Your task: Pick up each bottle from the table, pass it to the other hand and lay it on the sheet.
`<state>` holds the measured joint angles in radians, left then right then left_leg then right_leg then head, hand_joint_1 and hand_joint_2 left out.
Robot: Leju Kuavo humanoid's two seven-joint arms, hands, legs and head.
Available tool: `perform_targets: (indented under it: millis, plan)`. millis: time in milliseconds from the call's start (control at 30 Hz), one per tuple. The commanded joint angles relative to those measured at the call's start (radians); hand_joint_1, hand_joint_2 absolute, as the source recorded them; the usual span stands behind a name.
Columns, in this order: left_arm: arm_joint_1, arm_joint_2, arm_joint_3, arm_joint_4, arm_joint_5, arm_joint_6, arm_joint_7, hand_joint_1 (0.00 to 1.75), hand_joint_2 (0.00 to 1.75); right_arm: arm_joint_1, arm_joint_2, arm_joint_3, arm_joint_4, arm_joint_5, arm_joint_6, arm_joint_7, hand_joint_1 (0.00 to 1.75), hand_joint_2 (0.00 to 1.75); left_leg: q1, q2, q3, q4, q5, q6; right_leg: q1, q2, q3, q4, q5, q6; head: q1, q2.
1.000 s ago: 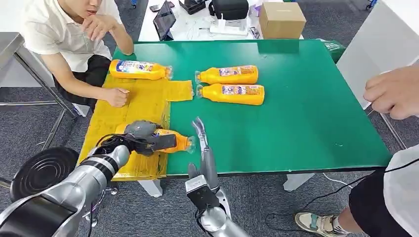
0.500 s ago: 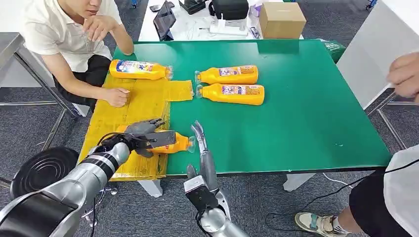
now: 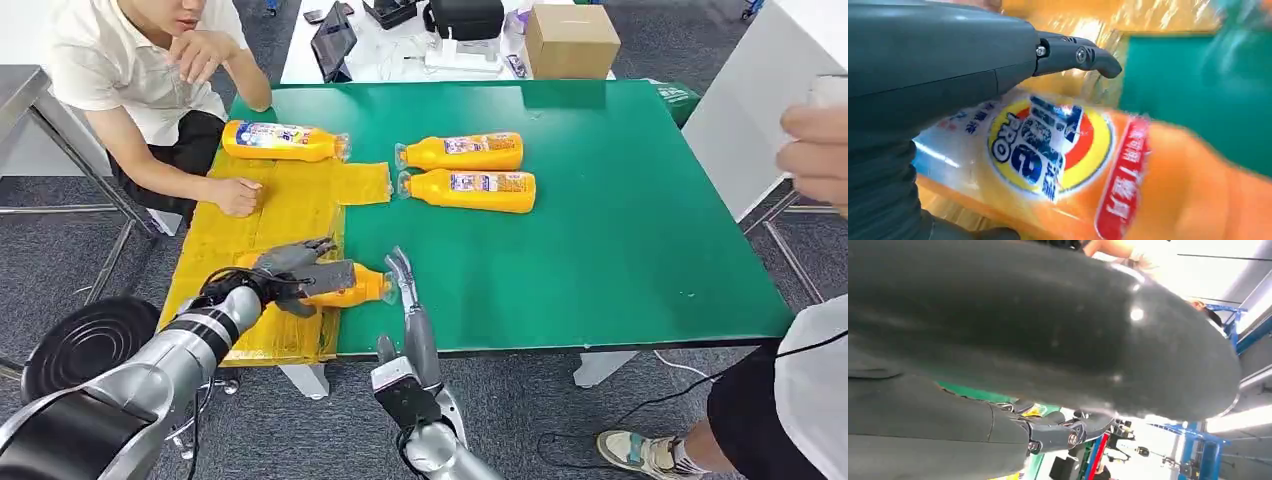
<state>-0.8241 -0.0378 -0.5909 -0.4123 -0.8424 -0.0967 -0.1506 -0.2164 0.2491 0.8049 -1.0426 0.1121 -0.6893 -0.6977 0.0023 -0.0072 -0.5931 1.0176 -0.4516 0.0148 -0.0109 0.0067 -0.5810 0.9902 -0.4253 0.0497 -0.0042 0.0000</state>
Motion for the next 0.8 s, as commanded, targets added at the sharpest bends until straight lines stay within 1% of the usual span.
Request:
perform_targets:
  millis: [33, 67, 133, 200, 233, 433, 500, 667, 800]
  plan:
    - [0.058, -0.010, 0.194, -0.166, 0.164, 0.196, 0.032, 0.00, 1.75, 0.000, -0.029, 0.002, -0.057, 0.121, -0.009, 0.000, 0.00, 0.00, 0.000, 0.001, 0.002, -0.001, -0.001, 0.000, 0.000, 0.000, 0.002, -0.001, -0.001, -0.001, 0.000, 0.000]
    - [0.059, -0.015, 0.246, -0.152, 0.220, 0.202, 0.044, 0.00, 1.75, 0.000, -0.029, 0.008, -0.077, 0.143, -0.009, 0.000, 0.00, 0.00, 0.000, 0.001, 0.002, -0.001, 0.000, 0.000, 0.000, 0.000, 0.002, -0.001, 0.000, -0.001, 0.000, 0.000]
    - [0.048, -0.028, 0.348, -0.109, 0.340, 0.194, 0.028, 0.00, 1.75, -0.008, -0.025, 0.030, -0.091, 0.162, -0.009, 0.000, 0.00, 0.00, 0.000, 0.002, 0.001, 0.000, -0.001, -0.001, 0.000, 0.001, 0.001, 0.000, 0.000, -0.001, 0.000, 0.000]
    - [0.037, -0.030, 0.421, -0.077, 0.432, 0.178, 0.006, 0.00, 1.75, -0.019, -0.025, 0.061, -0.090, 0.150, -0.009, 0.000, 0.00, 0.00, 0.000, 0.002, 0.001, 0.000, -0.001, -0.001, 0.000, 0.001, 0.000, 0.000, 0.000, -0.001, 0.000, 0.000]
    - [0.034, -0.023, 0.435, -0.069, 0.451, 0.185, -0.012, 0.00, 1.75, -0.020, -0.024, 0.066, -0.085, 0.156, -0.009, 0.000, 0.00, 0.00, 0.000, 0.003, 0.002, 0.000, -0.001, -0.001, 0.001, 0.002, 0.001, 0.000, 0.000, -0.002, 0.000, 0.000]
    - [0.056, 0.005, 0.387, -0.094, 0.426, 0.153, -0.063, 0.00, 1.75, -0.018, -0.035, 0.078, -0.080, 0.135, -0.009, 0.000, 0.00, 0.00, 0.000, 0.002, 0.002, -0.001, 0.000, -0.001, 0.000, 0.001, 0.002, -0.001, 0.000, -0.001, 0.000, 0.000]
    - [0.058, 0.007, 0.381, -0.099, 0.422, 0.150, -0.063, 0.00, 1.75, -0.019, -0.037, 0.080, -0.081, 0.132, -0.009, 0.000, 0.00, 0.00, 0.001, 0.001, 0.004, -0.001, -0.001, -0.001, 0.001, 0.000, 0.004, -0.001, -0.001, -0.002, 0.000, 0.000]
    - [0.058, 0.007, 0.381, -0.099, 0.422, 0.150, -0.063, 0.00, 1.75, -0.019, -0.037, 0.080, -0.081, 0.132, -0.009, 0.000, 0.00, 0.00, 0.000, 0.001, 0.002, 0.000, -0.001, -0.001, 0.000, 0.000, 0.002, 0.000, -0.001, -0.001, 0.000, 0.000]
    - [0.070, 0.020, 0.341, -0.123, 0.403, 0.115, -0.066, 0.00, 1.75, -0.022, -0.041, 0.082, -0.082, 0.136, -0.009, 0.000, 0.00, 0.00, 0.000, 0.001, 0.002, -0.001, 0.000, -0.001, 0.001, 0.000, 0.002, 0.000, 0.000, -0.002, 0.000, 0.000]
